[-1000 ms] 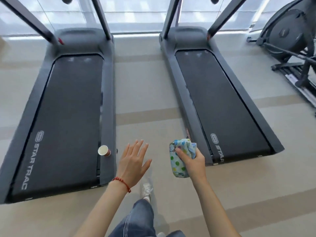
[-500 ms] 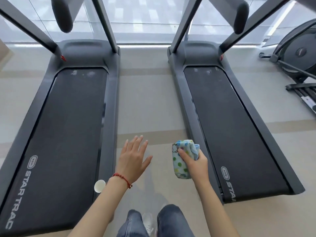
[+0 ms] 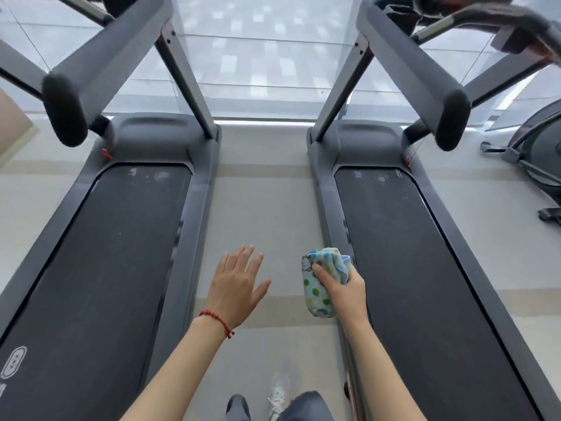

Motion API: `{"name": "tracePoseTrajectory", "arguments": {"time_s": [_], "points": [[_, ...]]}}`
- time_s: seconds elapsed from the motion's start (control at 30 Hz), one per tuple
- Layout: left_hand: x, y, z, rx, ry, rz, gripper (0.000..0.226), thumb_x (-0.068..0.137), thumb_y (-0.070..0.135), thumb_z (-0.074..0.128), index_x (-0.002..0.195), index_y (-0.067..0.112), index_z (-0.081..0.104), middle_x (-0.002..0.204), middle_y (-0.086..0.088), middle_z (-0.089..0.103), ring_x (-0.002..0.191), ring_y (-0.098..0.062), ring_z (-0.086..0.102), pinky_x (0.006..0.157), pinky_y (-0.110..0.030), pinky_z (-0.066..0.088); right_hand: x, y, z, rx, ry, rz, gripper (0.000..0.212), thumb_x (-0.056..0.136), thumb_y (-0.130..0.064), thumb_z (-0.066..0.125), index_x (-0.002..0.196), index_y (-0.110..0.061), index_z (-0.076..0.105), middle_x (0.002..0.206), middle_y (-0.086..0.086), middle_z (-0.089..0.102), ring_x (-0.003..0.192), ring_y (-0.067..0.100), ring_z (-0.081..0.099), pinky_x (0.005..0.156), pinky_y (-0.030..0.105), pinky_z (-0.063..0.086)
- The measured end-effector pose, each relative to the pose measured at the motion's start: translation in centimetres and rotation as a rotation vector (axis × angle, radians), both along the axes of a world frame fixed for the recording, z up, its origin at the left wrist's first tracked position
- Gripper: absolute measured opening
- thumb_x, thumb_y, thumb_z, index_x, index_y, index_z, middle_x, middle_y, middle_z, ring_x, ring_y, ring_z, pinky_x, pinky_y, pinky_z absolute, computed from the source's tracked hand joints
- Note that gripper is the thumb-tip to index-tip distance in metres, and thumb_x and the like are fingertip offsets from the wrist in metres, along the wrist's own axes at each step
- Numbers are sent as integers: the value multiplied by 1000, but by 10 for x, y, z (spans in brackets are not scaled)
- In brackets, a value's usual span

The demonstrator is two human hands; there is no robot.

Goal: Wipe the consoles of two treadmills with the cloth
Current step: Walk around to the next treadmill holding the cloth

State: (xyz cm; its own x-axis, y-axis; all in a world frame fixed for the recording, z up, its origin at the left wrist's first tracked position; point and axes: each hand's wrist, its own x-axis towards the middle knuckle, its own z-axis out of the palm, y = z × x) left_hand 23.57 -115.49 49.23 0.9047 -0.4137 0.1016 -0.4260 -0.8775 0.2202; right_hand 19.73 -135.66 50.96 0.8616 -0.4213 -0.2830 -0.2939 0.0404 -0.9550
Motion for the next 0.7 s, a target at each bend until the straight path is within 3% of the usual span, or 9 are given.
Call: {"name": "tracePoseTrajectory", "arguments": {"time_s": [0.13, 0.7], "points": [[66, -22, 15, -20, -55, 6, 55, 85, 44, 35, 113, 5, 62, 117, -18, 61, 109, -35, 58, 90, -54, 46, 71, -24, 17, -44, -36, 23, 22, 73, -23, 76, 88, -14, 63, 85, 2, 68, 81, 18, 66, 66, 27, 53], [403, -70, 46, -68, -199, -93, 56, 86, 43, 35, 115, 4, 61, 118, -19, 60, 109, -36, 57, 90, -53, 46, 388, -57, 54, -114, -147, -62, 20, 73, -25, 76, 85, -18, 62, 87, 2, 68, 81, 15, 66, 63, 22, 52]]}}
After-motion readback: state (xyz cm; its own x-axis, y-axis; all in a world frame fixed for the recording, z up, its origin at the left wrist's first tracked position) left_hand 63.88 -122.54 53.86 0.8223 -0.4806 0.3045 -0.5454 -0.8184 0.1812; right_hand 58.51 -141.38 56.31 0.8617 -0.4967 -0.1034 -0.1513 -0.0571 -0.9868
